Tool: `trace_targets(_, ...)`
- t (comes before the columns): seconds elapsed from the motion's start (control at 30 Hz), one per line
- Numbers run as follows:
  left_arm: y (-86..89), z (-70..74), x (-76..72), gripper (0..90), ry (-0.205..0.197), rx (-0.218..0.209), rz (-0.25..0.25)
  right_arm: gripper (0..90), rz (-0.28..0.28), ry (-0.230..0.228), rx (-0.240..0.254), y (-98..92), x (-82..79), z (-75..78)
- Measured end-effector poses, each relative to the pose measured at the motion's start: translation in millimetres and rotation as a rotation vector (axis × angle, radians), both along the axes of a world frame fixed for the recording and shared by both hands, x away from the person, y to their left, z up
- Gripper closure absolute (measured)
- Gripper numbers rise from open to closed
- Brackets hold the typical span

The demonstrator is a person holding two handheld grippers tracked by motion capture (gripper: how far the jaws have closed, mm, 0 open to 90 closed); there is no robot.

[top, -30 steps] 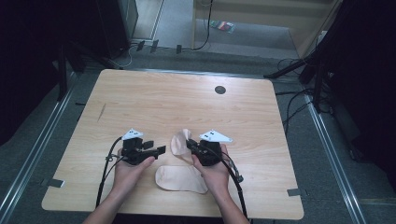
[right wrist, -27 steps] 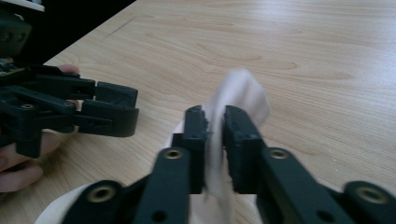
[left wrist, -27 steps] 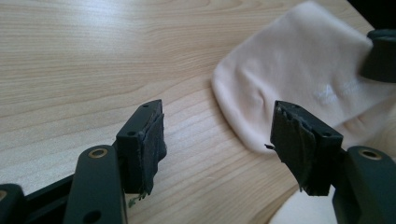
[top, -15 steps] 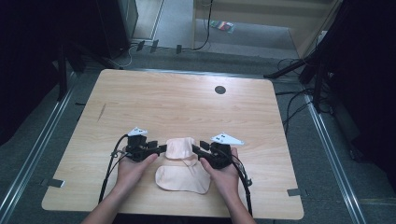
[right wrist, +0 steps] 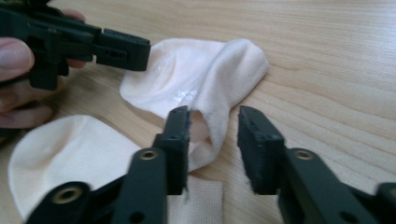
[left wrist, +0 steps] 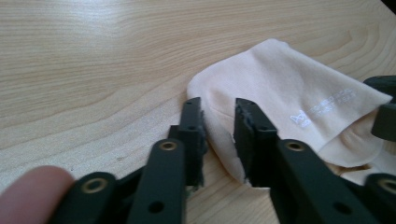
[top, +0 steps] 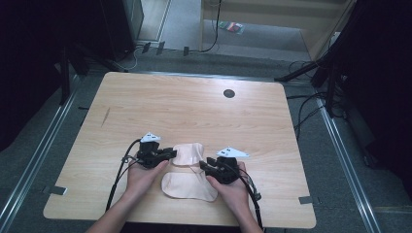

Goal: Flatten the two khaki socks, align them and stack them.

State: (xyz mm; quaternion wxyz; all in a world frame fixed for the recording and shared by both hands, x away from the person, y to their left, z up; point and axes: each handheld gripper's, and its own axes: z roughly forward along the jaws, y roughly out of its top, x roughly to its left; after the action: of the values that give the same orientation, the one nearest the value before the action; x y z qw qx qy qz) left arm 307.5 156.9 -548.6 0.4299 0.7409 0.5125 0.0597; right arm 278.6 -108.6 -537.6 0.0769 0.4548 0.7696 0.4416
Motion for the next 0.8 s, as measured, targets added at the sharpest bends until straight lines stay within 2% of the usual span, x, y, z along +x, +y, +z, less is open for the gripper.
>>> trace_targets(0.03, 0.2, -0.1, 0.0, 86.5, 0.002, 0.003, -0.008, 79.6, 0.009, 0.006, 0.003, 0.6, 0.7, -1.7)
trace_targets(0.1, 0.2, -0.5, -0.1, 88.6, 0.000, 0.000, -0.021, 88.2, -0.006, 0.001, -0.004, -0.1, 1.2, -2.4)
trace_targets(0.23, 0.7, -0.4, -0.7, 89.3, -0.007, -0.005, -0.026, 90.0, -0.020, -0.018, -0.015, -1.2, 2.5, -1.9)
trace_targets(0.27, 1.6, 0.6, -1.4, 89.5, -0.014, -0.005, -0.017, 90.0, -0.025, -0.047, -0.030, -0.4, 3.2, -1.2)
trace_targets(0.3, 1.6, 0.6, -1.4, 89.6, -0.014, -0.005, -0.017, 90.0, -0.025, -0.047, -0.030, -0.4, 3.2, -1.2)
trace_targets(0.33, 4.6, 1.8, -1.6, 89.6, -0.019, -0.010, -0.010, 90.0, -0.033, -0.082, -0.063, 2.3, 3.0, 0.5)
trace_targets(0.37, 4.6, 1.8, -1.6, 89.7, -0.019, -0.010, -0.010, 90.0, -0.033, -0.082, -0.063, 2.3, 3.0, 0.5)
trace_targets(0.43, 7.0, 2.8, -1.9, 89.7, -0.024, -0.016, -0.001, 90.0, -0.038, -0.129, -0.100, 5.7, 2.9, 2.5)
trace_targets(0.47, 9.9, 3.9, -2.4, 89.7, -0.034, -0.017, 0.014, 89.8, -0.037, -0.170, -0.123, 9.7, 2.1, 4.5)
trace_targets(0.5, 9.9, 3.9, -2.4, 89.7, -0.034, -0.017, 0.014, 89.8, -0.037, -0.170, -0.123, 9.7, 2.1, 4.5)
trace_targets(0.53, 11.9, 4.7, -2.5, 89.7, -0.034, -0.018, 0.019, 89.1, -0.028, -0.189, -0.128, 11.6, 1.5, 5.5)
trace_targets(0.6, 17.2, 5.6, -2.1, 89.7, -0.033, -0.020, 0.036, 82.3, 0.004, -0.219, -0.125, 16.0, -0.8, 7.7)
trace_targets(0.63, 20.7, 5.6, -1.5, 89.7, -0.035, -0.017, 0.043, 82.3, 0.004, -0.219, -0.125, 16.0, -0.8, 7.7)
trace_targets(0.67, 26.7, 5.2, -1.0, 89.7, -0.027, -0.018, 0.050, 75.5, 0.015, -0.214, -0.112, 15.0, -0.6, 8.3)
trace_targets(0.7, 26.7, 5.2, -1.0, 89.7, -0.027, -0.018, 0.050, 75.5, 0.015, -0.214, -0.112, 15.0, -0.6, 8.3)
trace_targets(0.77, 30.4, 4.2, -1.2, 89.7, -0.026, -0.004, 0.059, 69.1, 0.036, -0.169, -0.062, 10.6, 2.5, 8.7)
trace_targets(0.8, 31.7, 2.7, -1.7, 89.7, -0.024, 0.019, 0.057, 68.9, 0.016, -0.154, -0.033, 6.5, 5.5, 9.1)
